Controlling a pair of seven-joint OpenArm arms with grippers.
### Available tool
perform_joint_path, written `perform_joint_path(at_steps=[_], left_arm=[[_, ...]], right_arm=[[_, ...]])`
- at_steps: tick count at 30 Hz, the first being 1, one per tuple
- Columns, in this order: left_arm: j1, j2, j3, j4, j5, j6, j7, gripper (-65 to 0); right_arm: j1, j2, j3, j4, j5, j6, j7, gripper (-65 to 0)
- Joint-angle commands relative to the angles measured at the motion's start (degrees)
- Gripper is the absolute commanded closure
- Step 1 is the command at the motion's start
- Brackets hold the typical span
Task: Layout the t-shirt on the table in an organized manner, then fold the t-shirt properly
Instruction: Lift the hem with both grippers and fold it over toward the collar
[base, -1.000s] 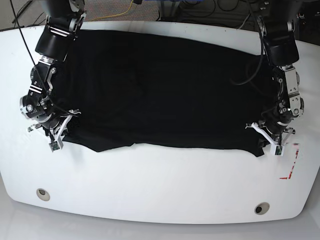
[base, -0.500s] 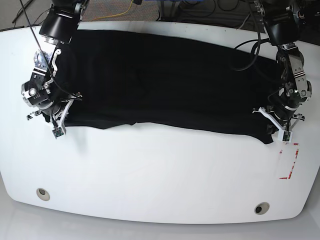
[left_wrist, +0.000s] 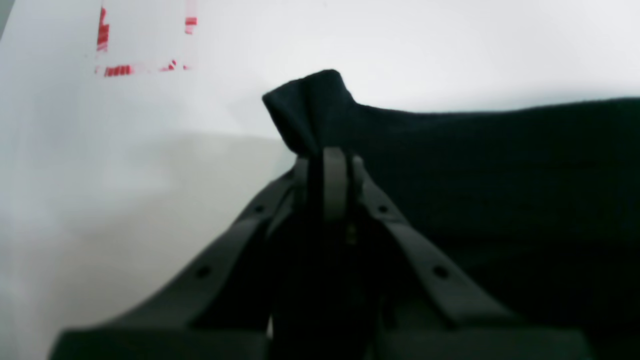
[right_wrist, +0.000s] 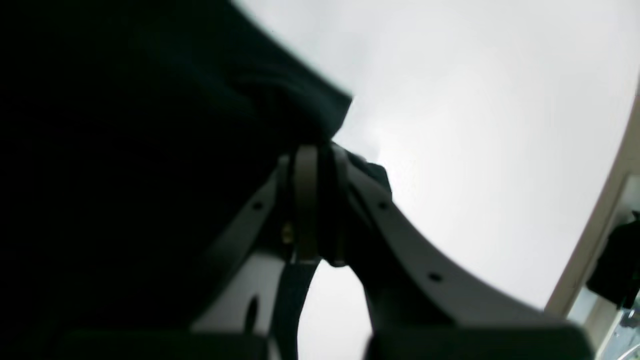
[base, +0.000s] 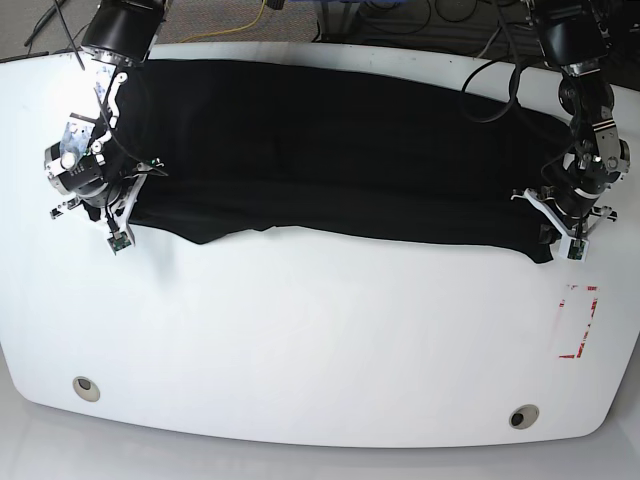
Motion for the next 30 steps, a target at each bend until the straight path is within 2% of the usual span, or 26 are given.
perform_joint_path(at_steps=[1,8,14,16,20,21,23,24,25,27,29,30], left_arm=[[1.61,-2.19,-0.43,2.84,0.05,0.55,-0.84,0.0],[5.39,-2.72,-0.43,3.9,0.05,0.46,-0.04,0.0],[6.27,-4.39,-0.43,3.99,0.05,0.46,4.62,0.0],[6.27,-4.48,-0.43,3.99,0.05,0.46,5.49,-2.2],[6.27,-4.57,-0.43,3.99,0.05,0.46,5.85,-14.3],[6.27,-4.57,-0.43,3.99,0.05,0.46,5.76,-21.5],[6.18,-4.57,-0.43,4.08,0.05,0.55,5.67,-30.0],[6.18,-4.57,-0.43,4.16,0.05,0.64,5.67,-35.4],[6.18,-4.57,-0.43,4.16,0.05,0.73,5.58,-37.2],[6.01,-4.57,-0.43,4.16,0.05,0.73,5.49,-40.0],[5.39,-4.57,-0.43,4.16,0.05,0.81,5.49,-39.8],[4.86,-4.57,-0.43,4.16,0.05,0.81,5.49,-39.8]], right_arm=[[-1.47,0.95,0.33,3.34,-0.87,-0.08,-0.6,0.0],[-5.51,0.95,0.33,4.22,-0.78,-0.08,-0.69,0.0],[-8.5,0.86,0.25,4.05,-0.78,-0.08,-0.69,0.0],[-9.03,0.86,0.25,4.05,-0.78,-0.08,-0.69,-2.9],[-9.47,-0.19,0.33,4.22,-0.87,-0.08,-0.6,-17.4],[-9.82,-0.37,0.42,4.22,-0.87,-0.08,-0.34,-26.2],[-9.99,-0.55,0.42,4.4,-0.87,-0.08,-0.34,-36.8],[-9.99,-0.55,0.42,4.75,-0.87,-0.08,-0.34,-44.3],[-9.99,-0.55,0.42,4.93,-0.87,-0.08,-0.34,-47.0],[-9.99,-0.55,0.51,5.72,-0.87,-0.08,-0.34,-57.3],[-9.82,-0.55,0.6,6.16,-0.87,-0.08,-0.34,-62.6],[-9.64,-0.55,0.6,6.42,-0.87,-0.08,-0.25,-63.1]])
